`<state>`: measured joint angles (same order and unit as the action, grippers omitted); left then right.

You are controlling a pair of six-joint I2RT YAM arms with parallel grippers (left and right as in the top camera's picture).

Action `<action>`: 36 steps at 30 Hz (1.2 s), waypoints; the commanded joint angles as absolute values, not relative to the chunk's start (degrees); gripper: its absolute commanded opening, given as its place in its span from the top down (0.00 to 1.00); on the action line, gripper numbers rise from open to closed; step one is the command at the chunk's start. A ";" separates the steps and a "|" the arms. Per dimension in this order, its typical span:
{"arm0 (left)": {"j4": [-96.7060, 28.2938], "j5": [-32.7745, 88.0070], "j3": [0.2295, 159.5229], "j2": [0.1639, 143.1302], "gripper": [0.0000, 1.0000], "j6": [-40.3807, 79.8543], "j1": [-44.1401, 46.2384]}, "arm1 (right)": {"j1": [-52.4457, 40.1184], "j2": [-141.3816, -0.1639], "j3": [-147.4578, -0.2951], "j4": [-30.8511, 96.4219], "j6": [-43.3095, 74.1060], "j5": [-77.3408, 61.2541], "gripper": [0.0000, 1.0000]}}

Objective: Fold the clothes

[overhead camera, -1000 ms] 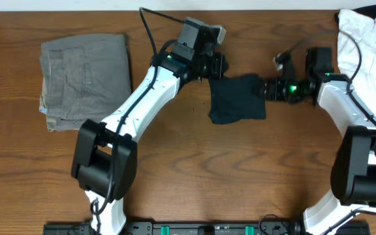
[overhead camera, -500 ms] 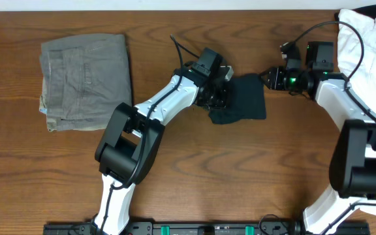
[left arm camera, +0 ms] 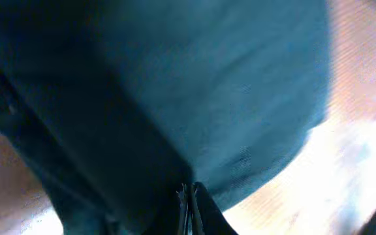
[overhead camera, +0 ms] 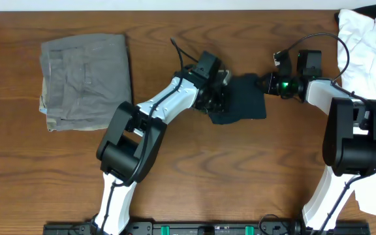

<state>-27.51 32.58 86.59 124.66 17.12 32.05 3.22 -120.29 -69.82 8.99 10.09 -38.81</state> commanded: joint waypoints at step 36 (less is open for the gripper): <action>-29.45 8.34 87.29 121.43 0.41 21.19 34.11 | 20.69 -122.43 -89.08 44.36 10.66 -26.30 0.01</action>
<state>-29.67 10.68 87.77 118.54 20.36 33.04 20.38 -122.41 -88.40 43.22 10.90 -30.81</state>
